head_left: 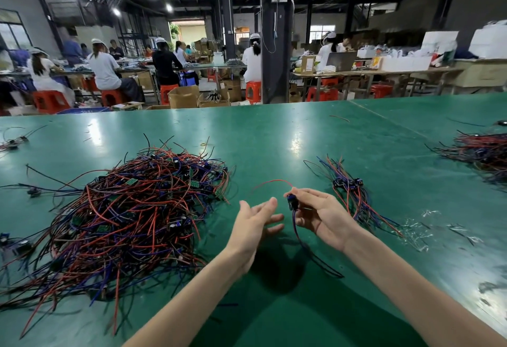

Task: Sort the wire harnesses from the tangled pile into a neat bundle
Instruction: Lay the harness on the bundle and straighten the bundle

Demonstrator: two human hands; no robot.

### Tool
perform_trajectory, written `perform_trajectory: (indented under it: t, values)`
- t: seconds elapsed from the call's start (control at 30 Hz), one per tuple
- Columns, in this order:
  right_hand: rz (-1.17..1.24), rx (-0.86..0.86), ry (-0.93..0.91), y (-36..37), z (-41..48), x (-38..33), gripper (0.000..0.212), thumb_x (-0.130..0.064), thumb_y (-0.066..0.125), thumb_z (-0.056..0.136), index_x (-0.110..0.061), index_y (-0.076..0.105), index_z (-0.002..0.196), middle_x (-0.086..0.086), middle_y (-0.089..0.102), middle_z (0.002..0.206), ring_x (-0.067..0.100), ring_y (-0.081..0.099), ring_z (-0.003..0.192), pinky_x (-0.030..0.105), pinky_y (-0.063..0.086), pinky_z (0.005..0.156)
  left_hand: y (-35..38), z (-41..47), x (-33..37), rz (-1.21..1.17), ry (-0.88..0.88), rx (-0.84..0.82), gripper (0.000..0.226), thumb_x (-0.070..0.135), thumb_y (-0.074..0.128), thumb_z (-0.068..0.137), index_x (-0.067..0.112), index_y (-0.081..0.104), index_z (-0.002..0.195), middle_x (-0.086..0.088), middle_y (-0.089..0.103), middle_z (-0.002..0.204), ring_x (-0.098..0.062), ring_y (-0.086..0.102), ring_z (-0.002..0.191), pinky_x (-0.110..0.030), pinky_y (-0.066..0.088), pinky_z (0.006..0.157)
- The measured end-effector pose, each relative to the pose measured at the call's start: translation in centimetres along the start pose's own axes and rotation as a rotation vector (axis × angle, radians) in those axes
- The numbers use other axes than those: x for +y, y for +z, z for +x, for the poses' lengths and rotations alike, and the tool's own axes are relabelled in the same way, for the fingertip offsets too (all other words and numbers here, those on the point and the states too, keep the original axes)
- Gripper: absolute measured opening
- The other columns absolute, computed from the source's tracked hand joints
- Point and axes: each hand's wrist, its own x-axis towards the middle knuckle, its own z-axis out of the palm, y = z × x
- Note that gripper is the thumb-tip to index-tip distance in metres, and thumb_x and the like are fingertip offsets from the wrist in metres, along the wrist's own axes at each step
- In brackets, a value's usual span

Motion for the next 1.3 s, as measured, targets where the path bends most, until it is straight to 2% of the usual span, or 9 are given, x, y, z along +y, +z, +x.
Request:
perform_trajectory:
  t: [0.1,0.27,0.43,0.63,0.73,0.9,1.03,1.13,1.3]
  values:
    - [-0.183,-0.077,0.09,0.1,-0.4,0.1,0.012,-0.014,0.063,0.086,-0.003,0.068,0.086,0.003,0.049,0.061,0.007,0.044,0.041,0.017,0.04,0.038,-1.1,0.6,1.0,-0.057,0.053,0.046,0.083,0.012,0.054,0.095,0.012,-0.008,0.151,-0.004,0.054,0.127,-0.018,0.067,0.092,-0.026,0.057,0.068]
    - [-0.367,-0.194,0.201,0.4,-0.9,0.3,0.012,-0.017,0.066,0.082,-0.006,0.07,0.08,0.005,0.045,0.065,0.007,0.042,0.04,0.017,0.037,0.038,-2.4,1.1,2.3,-0.159,0.089,0.057,0.058,0.006,0.047,0.097,0.008,0.02,0.148,-0.011,0.056,0.129,-0.021,0.066,0.093,-0.029,0.058,0.072]
    - [-0.259,-0.087,0.121,0.5,-0.7,0.3,0.009,-0.011,0.064,0.085,-0.007,0.072,0.086,0.005,0.055,0.066,0.008,0.047,0.041,0.018,0.042,0.039,-1.9,0.8,2.2,-0.094,0.029,0.124,0.004,0.006,0.048,0.097,0.005,0.051,0.1,-0.013,0.058,0.098,-0.02,0.06,0.074,-0.027,0.056,0.061]
    - [-0.071,0.024,0.038,0.1,-0.5,0.1,0.01,-0.008,0.06,0.089,-0.004,0.067,0.083,0.004,0.058,0.062,0.009,0.051,0.041,0.02,0.049,0.042,-0.1,-0.7,0.7,0.173,-0.125,-0.223,0.008,0.009,0.058,0.091,0.006,0.062,0.084,-0.004,0.067,0.071,-0.009,0.061,0.059,-0.02,0.054,0.059]
    - [-0.045,0.017,0.042,0.2,-0.3,0.2,0.009,-0.006,0.059,0.089,-0.003,0.064,0.081,0.005,0.059,0.062,0.009,0.052,0.041,0.02,0.05,0.042,0.0,-1.1,0.2,0.227,-0.11,-0.22,0.008,0.005,0.058,0.091,0.004,0.063,0.085,0.002,0.068,0.063,-0.004,0.059,0.052,-0.016,0.05,0.055]
    - [-0.032,0.0,0.027,0.1,0.1,0.6,0.008,-0.007,0.058,0.09,-0.004,0.06,0.082,-0.001,0.059,0.053,0.008,0.054,0.041,0.017,0.047,0.04,0.0,-1.4,0.6,0.197,-0.127,-0.221,0.01,0.007,0.06,0.09,0.004,0.065,0.081,-0.003,0.07,0.067,-0.006,0.061,0.052,-0.016,0.049,0.052]
    - [-0.081,-0.053,0.024,0.0,0.2,0.5,0.015,-0.014,0.068,0.078,-0.002,0.064,0.086,0.001,0.058,0.06,0.007,0.049,0.044,0.016,0.04,0.042,0.1,-1.4,0.8,0.198,-0.07,-0.172,0.009,0.006,0.061,0.089,0.006,0.067,0.081,-0.003,0.069,0.067,-0.006,0.059,0.053,-0.016,0.048,0.053]
    - [-0.204,-0.131,0.049,0.0,0.0,0.8,0.027,-0.013,0.074,0.065,-0.003,0.067,0.089,0.006,0.062,0.074,0.011,0.048,0.059,0.02,0.037,0.056,0.0,-1.2,0.9,0.216,-0.023,-0.155,0.015,0.003,0.058,0.09,0.007,0.067,0.078,0.001,0.068,0.063,-0.004,0.059,0.052,-0.015,0.048,0.054]
    - [-0.219,-0.072,0.019,-0.3,0.1,1.1,0.011,-0.002,0.07,0.077,-0.006,0.069,0.087,0.002,0.066,0.07,0.008,0.054,0.054,0.017,0.043,0.054,0.1,-1.3,0.9,0.192,-0.016,-0.176,0.018,-0.001,0.056,0.091,0.006,0.07,0.083,0.001,0.07,0.066,-0.003,0.062,0.057,-0.015,0.051,0.058]
